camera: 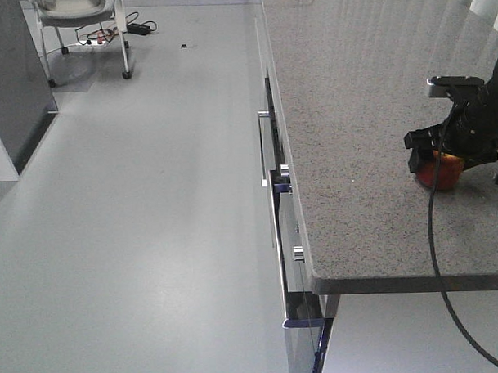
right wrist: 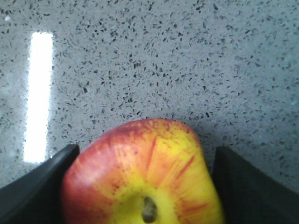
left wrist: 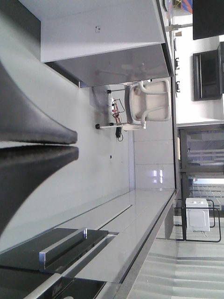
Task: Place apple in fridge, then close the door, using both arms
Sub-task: 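Lower the right gripper over the red-yellow apple and close on it, then lift the apple off the countertop with the right gripper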
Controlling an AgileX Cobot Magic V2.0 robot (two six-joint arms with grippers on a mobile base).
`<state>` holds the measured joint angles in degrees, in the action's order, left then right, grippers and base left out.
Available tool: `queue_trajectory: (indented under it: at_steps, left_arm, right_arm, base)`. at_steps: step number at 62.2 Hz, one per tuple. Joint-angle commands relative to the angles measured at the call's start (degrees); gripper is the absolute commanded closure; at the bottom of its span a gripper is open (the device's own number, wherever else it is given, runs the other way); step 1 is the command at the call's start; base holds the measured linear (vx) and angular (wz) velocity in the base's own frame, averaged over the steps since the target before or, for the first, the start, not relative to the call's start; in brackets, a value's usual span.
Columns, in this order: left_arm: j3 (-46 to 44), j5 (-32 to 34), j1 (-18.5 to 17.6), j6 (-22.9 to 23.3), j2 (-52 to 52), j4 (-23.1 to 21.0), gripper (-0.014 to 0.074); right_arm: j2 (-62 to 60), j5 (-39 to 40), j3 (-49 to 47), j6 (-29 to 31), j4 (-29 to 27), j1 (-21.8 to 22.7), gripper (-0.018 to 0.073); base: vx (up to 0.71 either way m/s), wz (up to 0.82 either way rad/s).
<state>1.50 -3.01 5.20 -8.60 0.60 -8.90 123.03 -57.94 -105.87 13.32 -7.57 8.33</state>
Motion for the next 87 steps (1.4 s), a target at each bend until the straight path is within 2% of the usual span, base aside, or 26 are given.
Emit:
queue_trajectory:
  at_steps: [1,14,18,27,38,49,62,75,87]
  left_arm:
    - [1.2,3.9,-0.1,0.5,0.9,-0.3,0.0603]
    - [1.2,3.9,-0.1,0.5,0.9,-0.3,0.0603]
    - [1.2,3.9,-0.1,0.5,0.9,-0.3,0.0603]
    - [1.2,3.9,-0.1,0.5,0.9,-0.3,0.0603]
    - [1.2,3.9,-0.1,0.5,0.9,-0.3,0.0603]
    - [1.2,3.9,-0.1,0.5,0.9,-0.3,0.0603]
    - [1.2,3.9,-0.1,0.5,0.9,-0.3,0.0603]
    - [1.2,3.9,-0.1,0.5,0.9,-0.3,0.0603]
    - [1.2,3.9,-0.1,0.5,0.9,-0.3,0.0603]
  right_arm:
    - [-3.5,0.1,-1.8,0.5,-0.2,0.3,0.0106]
    - [-5.7,-2.5,-1.8,2.5,-1.4,0.3,0.0377]
    - [-8.3,-2.6,-1.8,5.0,-3.8,0.2,0.0459]
    - [-17.2,-2.8,-1.8,7.9,-11.1,0.2,0.0575]
    - [-32.1,-5.4,-1.8,12.2,-20.8,0.2,0.0568]
    - [-48.1,-8.2,1.0,12.8,-25.9,0.2,0.0566]
    - [-65.7,-7.5,16.1,13.6,-27.3,0.2,0.0566]
    - [-80.8,7.7,32.5,14.6,-27.6,0.2,0.0566]
    - [-84.9,7.0,34.9,14.3,-27.7,0.2,0.0566]
  base:
    - [0.0,0.0]
    - [0.0,0.0]
    - [0.0,0.0]
    - [0.0,0.0]
    - [0.0,0.0]
    - [0.0,0.0]
    - [0.0,0.0]
    - [0.0,0.0]
    - [0.0,0.0]
